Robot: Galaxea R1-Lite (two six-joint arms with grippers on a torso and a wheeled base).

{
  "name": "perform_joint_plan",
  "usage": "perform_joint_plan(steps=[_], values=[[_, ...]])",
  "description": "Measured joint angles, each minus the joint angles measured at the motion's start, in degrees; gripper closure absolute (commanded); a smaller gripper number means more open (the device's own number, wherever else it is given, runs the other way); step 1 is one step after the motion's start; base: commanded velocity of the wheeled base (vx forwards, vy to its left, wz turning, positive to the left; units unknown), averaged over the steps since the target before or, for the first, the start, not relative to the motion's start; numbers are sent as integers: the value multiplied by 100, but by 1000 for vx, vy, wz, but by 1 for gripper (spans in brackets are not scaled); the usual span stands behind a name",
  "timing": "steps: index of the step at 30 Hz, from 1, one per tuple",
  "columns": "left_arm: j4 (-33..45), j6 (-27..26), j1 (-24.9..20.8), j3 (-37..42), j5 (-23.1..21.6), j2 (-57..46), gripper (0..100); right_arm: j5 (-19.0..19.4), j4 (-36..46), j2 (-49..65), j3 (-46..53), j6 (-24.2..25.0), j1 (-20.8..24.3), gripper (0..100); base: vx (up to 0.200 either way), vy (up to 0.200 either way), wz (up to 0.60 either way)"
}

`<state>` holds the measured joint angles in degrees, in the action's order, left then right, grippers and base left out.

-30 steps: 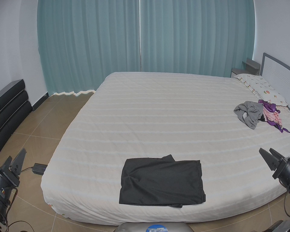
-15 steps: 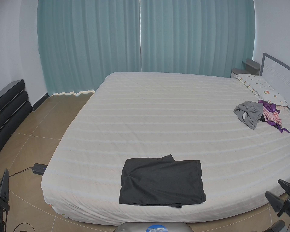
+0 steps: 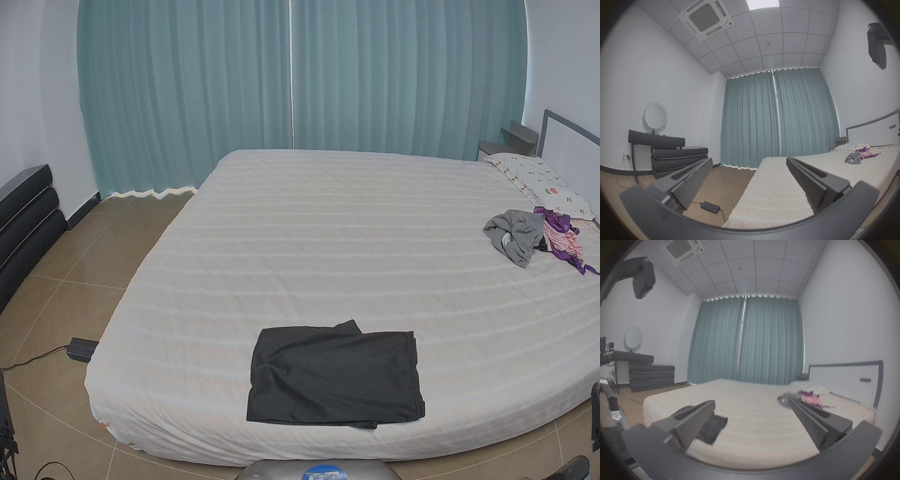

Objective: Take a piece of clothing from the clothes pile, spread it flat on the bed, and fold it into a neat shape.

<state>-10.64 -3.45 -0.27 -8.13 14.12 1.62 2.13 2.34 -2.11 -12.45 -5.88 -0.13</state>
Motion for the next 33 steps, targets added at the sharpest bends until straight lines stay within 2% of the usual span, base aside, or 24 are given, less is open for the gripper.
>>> perform_joint_plan(steps=[2,5,9,13,16,19,23,28,33], values=[[-197,-49,11,177,-41,-41,0,-9,-814,57,274,-156,-9,0,0,0,0],[-317,-95,20,360,-140,-74,0,-33,-1597,104,581,-277,-11,0,0,0,0],[-194,-123,24,508,-364,-94,0,-116,-1947,134,809,-252,-16,0,0,0,0],[211,-78,27,624,-690,-102,0,-206,-1437,148,978,35,-20,0,0,0,0],[473,226,29,681,-906,-105,0,-267,-868,149,1076,251,-20,0,0,0,0],[657,656,29,703,-958,-105,0,-297,-628,149,1118,352,-20,0,0,0,0],[756,869,34,708,-947,-105,0,-297,-45,149,1141,429,-20,0,0,0,0],[841,859,34,712,-974,-105,0,-297,55,149,1141,499,-22,0,0,0,0],[1009,457,29,712,-1380,-102,0,-278,22,148,1143,503,-22,0,0,0,0]])
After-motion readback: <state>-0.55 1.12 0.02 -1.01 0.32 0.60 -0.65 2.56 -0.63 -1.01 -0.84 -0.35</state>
